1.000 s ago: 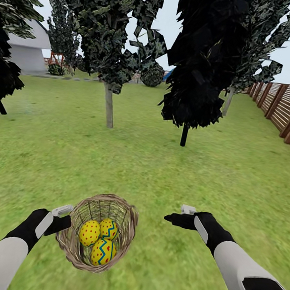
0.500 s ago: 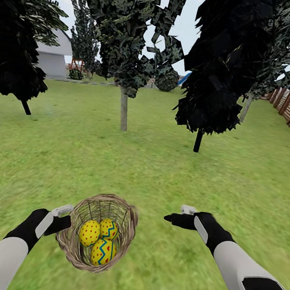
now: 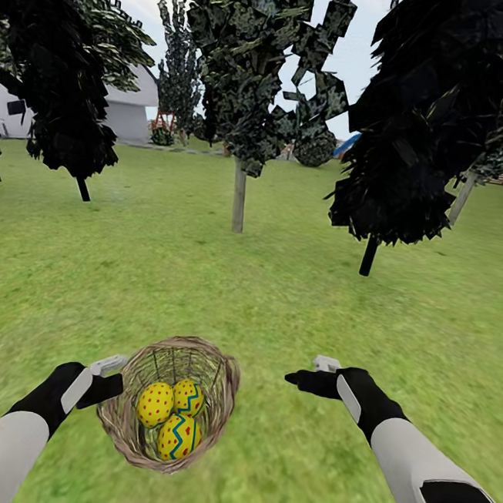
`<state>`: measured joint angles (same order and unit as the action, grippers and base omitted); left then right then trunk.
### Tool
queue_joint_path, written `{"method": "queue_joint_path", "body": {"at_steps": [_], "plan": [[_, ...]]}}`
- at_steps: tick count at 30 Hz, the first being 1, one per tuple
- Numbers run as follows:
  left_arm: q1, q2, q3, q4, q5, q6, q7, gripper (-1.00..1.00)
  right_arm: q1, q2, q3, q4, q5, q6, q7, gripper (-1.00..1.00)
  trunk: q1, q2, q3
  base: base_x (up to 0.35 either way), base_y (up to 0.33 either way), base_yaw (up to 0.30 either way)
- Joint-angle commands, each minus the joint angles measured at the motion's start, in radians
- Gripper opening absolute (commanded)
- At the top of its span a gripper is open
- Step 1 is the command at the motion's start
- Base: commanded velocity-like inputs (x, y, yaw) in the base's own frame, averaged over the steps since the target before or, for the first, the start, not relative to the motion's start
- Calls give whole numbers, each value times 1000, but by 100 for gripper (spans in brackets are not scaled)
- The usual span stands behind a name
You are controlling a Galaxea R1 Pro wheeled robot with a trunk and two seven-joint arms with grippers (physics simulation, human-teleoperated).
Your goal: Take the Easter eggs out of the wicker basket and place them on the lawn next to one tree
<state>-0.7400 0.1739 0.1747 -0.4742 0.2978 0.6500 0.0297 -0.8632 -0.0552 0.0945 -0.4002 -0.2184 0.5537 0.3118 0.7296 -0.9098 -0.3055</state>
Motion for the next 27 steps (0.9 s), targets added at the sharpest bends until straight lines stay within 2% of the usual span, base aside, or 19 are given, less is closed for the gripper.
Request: {"method": "queue_joint_path", "body": {"at_steps": [1,27], "plan": [[-1,-1,5,-1,16,5,2,-100,0,-2,8,-2,-10,5,-2,100,0,-1,0,0,0,221],[-1,-1,5,-1,15,5,2,-100,0,-2,8,-2,-9,5,-2,100,0,-1,32,0,0,221]]}}
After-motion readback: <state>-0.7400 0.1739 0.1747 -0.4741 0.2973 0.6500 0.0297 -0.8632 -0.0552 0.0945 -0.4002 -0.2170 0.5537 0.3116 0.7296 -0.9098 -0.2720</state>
